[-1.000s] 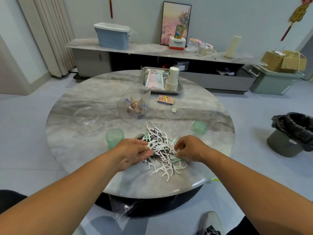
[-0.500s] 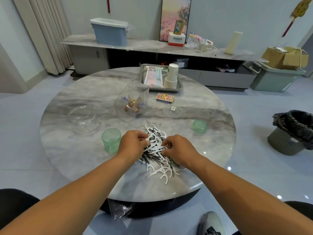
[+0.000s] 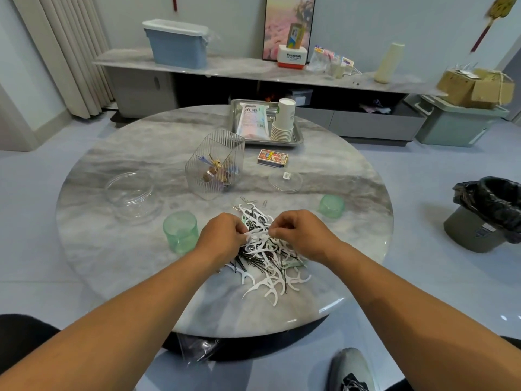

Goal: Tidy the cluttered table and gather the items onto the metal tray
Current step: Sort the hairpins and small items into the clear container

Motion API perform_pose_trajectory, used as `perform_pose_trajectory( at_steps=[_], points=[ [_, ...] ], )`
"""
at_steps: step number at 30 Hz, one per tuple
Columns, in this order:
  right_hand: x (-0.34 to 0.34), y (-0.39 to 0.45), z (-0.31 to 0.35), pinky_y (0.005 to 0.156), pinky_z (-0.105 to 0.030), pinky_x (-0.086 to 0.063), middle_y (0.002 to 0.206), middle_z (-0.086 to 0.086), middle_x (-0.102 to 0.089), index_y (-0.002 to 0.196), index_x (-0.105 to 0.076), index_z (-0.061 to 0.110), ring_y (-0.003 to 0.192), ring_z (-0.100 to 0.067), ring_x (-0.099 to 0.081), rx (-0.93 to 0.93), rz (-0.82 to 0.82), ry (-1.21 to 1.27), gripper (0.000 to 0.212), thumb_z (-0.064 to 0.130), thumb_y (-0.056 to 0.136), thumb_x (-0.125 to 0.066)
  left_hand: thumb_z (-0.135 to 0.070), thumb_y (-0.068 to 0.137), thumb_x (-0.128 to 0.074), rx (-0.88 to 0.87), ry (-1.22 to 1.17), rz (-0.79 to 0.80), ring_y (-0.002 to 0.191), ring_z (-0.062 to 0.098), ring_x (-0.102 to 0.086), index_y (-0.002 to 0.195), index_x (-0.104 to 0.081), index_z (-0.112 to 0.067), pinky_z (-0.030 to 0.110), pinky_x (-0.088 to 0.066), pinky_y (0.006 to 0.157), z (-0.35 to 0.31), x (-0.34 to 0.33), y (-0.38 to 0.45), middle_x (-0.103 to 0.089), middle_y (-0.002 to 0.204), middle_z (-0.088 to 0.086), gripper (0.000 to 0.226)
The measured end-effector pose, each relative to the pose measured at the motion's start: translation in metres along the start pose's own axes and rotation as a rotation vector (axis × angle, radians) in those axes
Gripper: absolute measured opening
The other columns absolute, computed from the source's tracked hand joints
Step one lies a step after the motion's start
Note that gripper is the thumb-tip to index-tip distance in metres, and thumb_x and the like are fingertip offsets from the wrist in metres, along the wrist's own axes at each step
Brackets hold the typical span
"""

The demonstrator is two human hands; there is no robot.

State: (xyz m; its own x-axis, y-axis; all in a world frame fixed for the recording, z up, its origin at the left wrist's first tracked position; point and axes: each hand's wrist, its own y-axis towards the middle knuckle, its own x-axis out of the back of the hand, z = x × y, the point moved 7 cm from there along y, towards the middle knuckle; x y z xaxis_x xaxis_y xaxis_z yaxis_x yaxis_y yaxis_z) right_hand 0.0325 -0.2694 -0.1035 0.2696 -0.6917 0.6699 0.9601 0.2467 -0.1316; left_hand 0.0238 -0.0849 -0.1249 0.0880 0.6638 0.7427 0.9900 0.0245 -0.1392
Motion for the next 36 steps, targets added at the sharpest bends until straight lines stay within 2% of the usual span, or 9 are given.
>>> perform_pose_trajectory(
  at_steps=[5, 11, 14, 18, 21, 24, 26, 32, 36],
  points=[
    [0.008, -0.004, -0.010, 0.050, -0.019, -0.045, 0.078, -0.005, -0.066, 0.090, -0.075, 0.007, 0.066, -0.015, -0.053, -0.142, -0.043, 0.392, 0.010, 0.016, 0.091, -0.076, -0.020, 0.091, -0.075, 0.017, -0.211, -0.015, 0.070, 0.014, -0.062, 0.086, -0.072, -0.021, 0.028, -0.049, 0.068, -0.005, 0.008, 0.002, -0.069, 0.076, -0.003, 0.007],
    [0.013, -0.001, -0.002, 0.051, -0.025, -0.042, 0.073, -0.008, -0.065, 0.087, -0.075, 0.007, 0.060, -0.017, -0.050, -0.105, -0.037, 0.310, 0.012, 0.017, 0.088, -0.080, 0.007, 0.092, -0.066, 0.075, -0.564, 0.264, 0.075, 0.016, -0.071, 0.106, -0.072, -0.004, 0.026, -0.062, 0.077, -0.020, 0.002, -0.002, -0.074, 0.088, 0.016, 0.019],
    [0.011, 0.001, 0.003, 0.043, -0.021, -0.040, 0.065, -0.001, -0.064, 0.083, -0.075, 0.009, 0.048, -0.011, -0.047, -0.076, -0.026, 0.299, 0.010, 0.016, 0.086, -0.082, 0.006, 0.084, -0.075, 0.103, -0.690, 0.341, 0.074, 0.016, -0.072, 0.101, -0.075, -0.006, 0.020, -0.058, 0.066, -0.020, 0.004, -0.006, -0.076, 0.086, 0.015, 0.021],
    [0.004, 0.007, 0.009, 0.054, -0.031, -0.044, 0.068, -0.010, -0.068, 0.083, -0.078, 0.015, 0.056, -0.017, -0.050, -0.022, -0.026, 0.281, 0.009, 0.023, 0.086, -0.082, -0.005, 0.090, -0.074, 0.175, -0.753, 0.207, 0.063, 0.013, -0.067, 0.096, -0.074, -0.001, 0.019, -0.058, 0.061, -0.008, 0.010, -0.004, -0.071, 0.076, 0.008, 0.007],
    [0.000, 0.010, 0.004, 0.055, -0.027, -0.042, 0.057, 0.011, -0.062, 0.091, -0.079, 0.019, 0.044, -0.002, -0.048, -0.033, -0.108, 0.174, 0.015, 0.033, 0.093, -0.074, -0.006, 0.091, -0.073, 0.204, -0.642, 0.066, 0.061, 0.013, -0.065, 0.089, -0.073, -0.007, 0.018, -0.053, 0.052, 0.004, 0.017, -0.002, -0.071, 0.074, 0.008, 0.002],
    [-0.013, 0.010, 0.007, 0.085, -0.034, -0.052, 0.100, 0.010, -0.075, 0.117, -0.075, 0.028, 0.090, -0.008, -0.067, -0.005, -0.040, -0.247, 0.037, 0.047, 0.086, -0.077, -0.003, 0.091, -0.072, 0.204, -0.560, -0.025, 0.063, 0.017, -0.066, 0.086, -0.070, -0.009, 0.023, -0.054, 0.054, 0.013, 0.019, 0.001, -0.071, 0.078, 0.012, 0.008],
    [-0.023, 0.009, 0.009, 0.096, -0.039, -0.048, 0.117, 0.004, -0.072, 0.126, -0.070, 0.032, 0.110, -0.021, -0.064, 0.001, -0.020, -0.466, 0.053, 0.056, 0.079, -0.079, -0.005, 0.090, -0.074, 0.180, -0.472, -0.030, 0.068, 0.021, -0.067, 0.087, -0.070, -0.010, 0.034, -0.060, 0.068, 0.016, 0.017, 0.002, -0.071, 0.079, 0.011, 0.007],
    [-0.022, 0.015, 0.000, 0.080, -0.033, -0.048, 0.069, 0.013, -0.065, 0.085, -0.071, 0.031, 0.074, -0.011, -0.062, -0.099, -0.027, -0.256, 0.019, 0.042, 0.078, -0.085, -0.017, 0.086, -0.080, 0.065, -0.183, -0.047, 0.068, 0.012, -0.062, 0.078, -0.069, -0.026, 0.026, -0.045, 0.063, 0.010, 0.011, 0.000, -0.068, 0.075, -0.004, 0.016],
    [-0.018, 0.013, -0.006, 0.056, -0.024, -0.045, 0.065, 0.006, -0.066, 0.078, -0.073, 0.020, 0.052, -0.006, -0.055, -0.159, -0.012, 0.078, 0.017, 0.024, 0.078, -0.089, -0.013, 0.085, -0.080, 0.103, -0.364, -0.087, 0.070, 0.016, -0.065, 0.082, -0.071, -0.022, 0.031, -0.053, 0.068, 0.012, 0.015, 0.000, -0.070, 0.079, 0.001, 0.014]
  ],
)
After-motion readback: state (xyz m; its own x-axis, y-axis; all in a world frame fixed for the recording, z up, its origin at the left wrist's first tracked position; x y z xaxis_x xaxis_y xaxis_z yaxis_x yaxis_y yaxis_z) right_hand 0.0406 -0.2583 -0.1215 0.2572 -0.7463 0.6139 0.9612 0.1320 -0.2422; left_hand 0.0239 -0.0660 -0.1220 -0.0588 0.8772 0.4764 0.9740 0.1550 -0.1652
